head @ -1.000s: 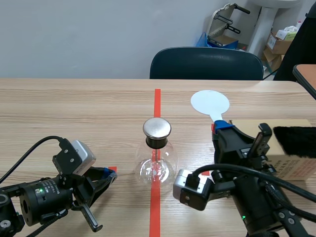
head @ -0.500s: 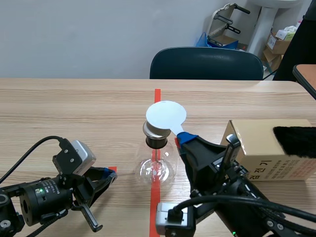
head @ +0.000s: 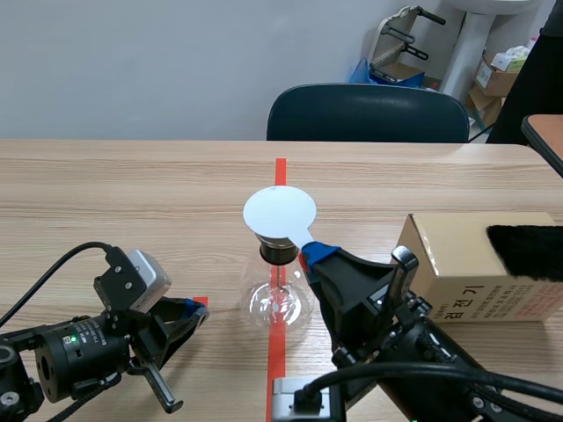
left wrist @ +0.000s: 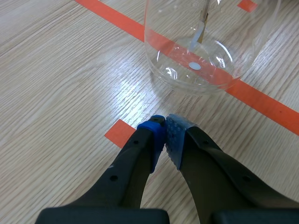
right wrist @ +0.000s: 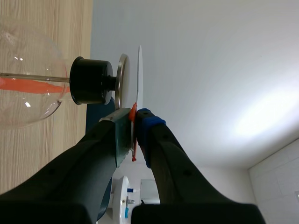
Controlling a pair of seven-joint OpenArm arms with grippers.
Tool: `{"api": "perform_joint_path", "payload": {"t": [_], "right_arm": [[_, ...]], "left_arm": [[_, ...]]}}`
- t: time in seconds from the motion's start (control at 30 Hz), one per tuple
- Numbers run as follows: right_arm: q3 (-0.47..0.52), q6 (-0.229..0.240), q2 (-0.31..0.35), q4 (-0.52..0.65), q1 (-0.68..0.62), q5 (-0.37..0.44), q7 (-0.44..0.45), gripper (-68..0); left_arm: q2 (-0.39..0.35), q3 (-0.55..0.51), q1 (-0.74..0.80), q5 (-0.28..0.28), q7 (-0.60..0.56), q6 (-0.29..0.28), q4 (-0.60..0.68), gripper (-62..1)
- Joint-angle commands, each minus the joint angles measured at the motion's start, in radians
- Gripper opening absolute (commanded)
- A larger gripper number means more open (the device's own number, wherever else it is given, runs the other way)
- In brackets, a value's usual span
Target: Do the electroscope experiment
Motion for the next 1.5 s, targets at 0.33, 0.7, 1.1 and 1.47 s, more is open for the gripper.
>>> {"api": "perform_joint_path", "payload": {"t": [0.33,0.7,1.1,1.47], "right_arm": [[0.003,-0.012,0.008,0.007,0.012,0.003,-0.011,-66.5],[0.003,-0.011,0.008,0.007,0.011,0.004,-0.219,-66.5],[0.003,-0.011,0.008,0.007,0.011,0.004,-0.55,-66.5],[0.003,-0.011,0.008,0.007,0.011,0.004,-0.716,-66.5]], "left_arm": [[0.008,-0.002,-0.002,-0.002,-0.01,-0.001,0.021,-56.8],[0.008,-0.002,-0.003,-0.002,-0.011,-0.001,0.021,-56.8],[0.008,-0.002,-0.002,-0.002,-0.011,-0.001,0.021,-56.8],[0.008,-0.002,-0.002,-0.002,-0.01,-0.001,0.021,-56.8]]}}
